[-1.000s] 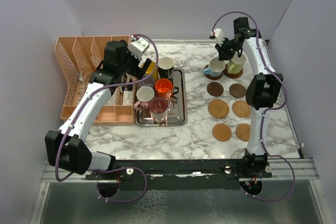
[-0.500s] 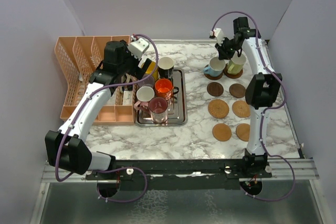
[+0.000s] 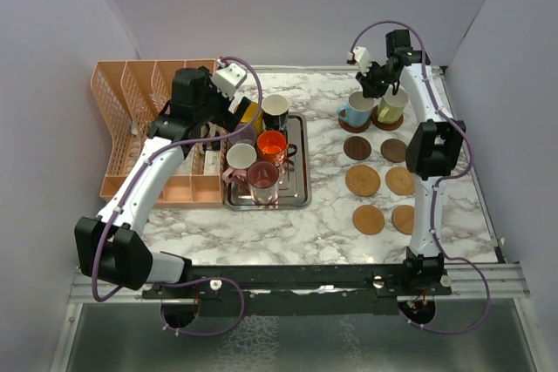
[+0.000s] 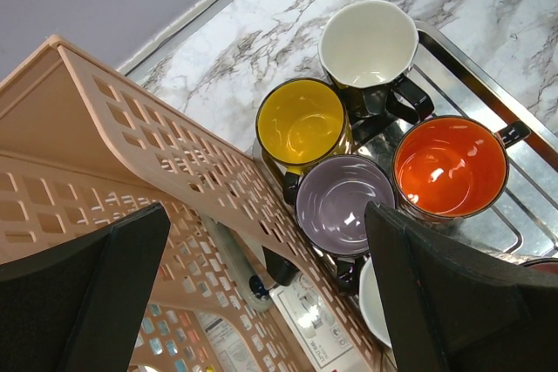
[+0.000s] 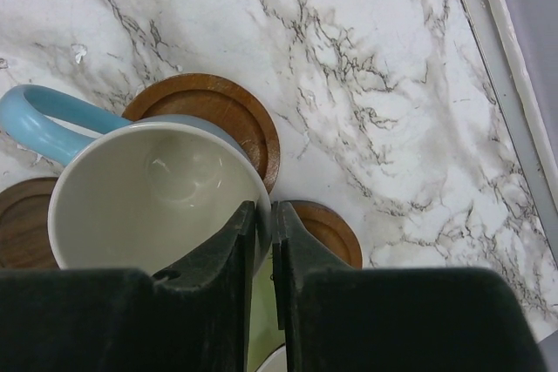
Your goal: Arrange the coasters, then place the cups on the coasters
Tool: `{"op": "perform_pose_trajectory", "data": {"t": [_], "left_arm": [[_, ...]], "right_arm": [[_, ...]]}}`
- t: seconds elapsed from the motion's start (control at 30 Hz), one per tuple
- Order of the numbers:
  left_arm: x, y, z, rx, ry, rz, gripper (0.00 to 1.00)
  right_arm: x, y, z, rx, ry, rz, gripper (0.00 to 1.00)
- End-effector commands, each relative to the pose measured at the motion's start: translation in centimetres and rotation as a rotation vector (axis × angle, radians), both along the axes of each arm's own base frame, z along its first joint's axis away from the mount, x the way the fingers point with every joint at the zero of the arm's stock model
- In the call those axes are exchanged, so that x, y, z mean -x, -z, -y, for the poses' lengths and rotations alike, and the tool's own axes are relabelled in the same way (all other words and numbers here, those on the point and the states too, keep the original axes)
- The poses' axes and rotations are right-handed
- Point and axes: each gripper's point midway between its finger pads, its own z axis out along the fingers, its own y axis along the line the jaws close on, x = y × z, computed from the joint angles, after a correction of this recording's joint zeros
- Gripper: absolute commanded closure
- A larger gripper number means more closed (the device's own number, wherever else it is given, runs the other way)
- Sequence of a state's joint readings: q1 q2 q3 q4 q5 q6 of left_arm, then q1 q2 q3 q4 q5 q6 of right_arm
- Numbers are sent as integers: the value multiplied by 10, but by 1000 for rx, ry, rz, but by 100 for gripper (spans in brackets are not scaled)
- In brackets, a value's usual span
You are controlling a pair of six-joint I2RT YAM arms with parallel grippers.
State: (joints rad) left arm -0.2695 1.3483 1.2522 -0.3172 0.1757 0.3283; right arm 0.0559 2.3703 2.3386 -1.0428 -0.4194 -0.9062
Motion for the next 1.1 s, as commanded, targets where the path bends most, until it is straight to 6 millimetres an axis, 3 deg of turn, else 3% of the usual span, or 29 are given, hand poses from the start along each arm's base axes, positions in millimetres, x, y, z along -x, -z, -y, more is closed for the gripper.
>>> {"op": "perform_pose_trajectory", "data": {"t": [0.0,0.13,0.63,0.9,1.07], "left_arm": [[4,-4,0,6,20,12,1],[3,-3,0,5,19,9,1],[3,2,3,11,35,-6,1],[3,1,5,17,43,-6,1],[4,2,6,23,48,-11,1]], "right_arm": [[-14,3,9,22,21,35,86],[-17,-1,8,15,27,49,85],[-10,-57,-1,-89,106,109,70],[7,-70,8,-132,296,67,65],[21,-67,13,-153,414,9,65]]}}
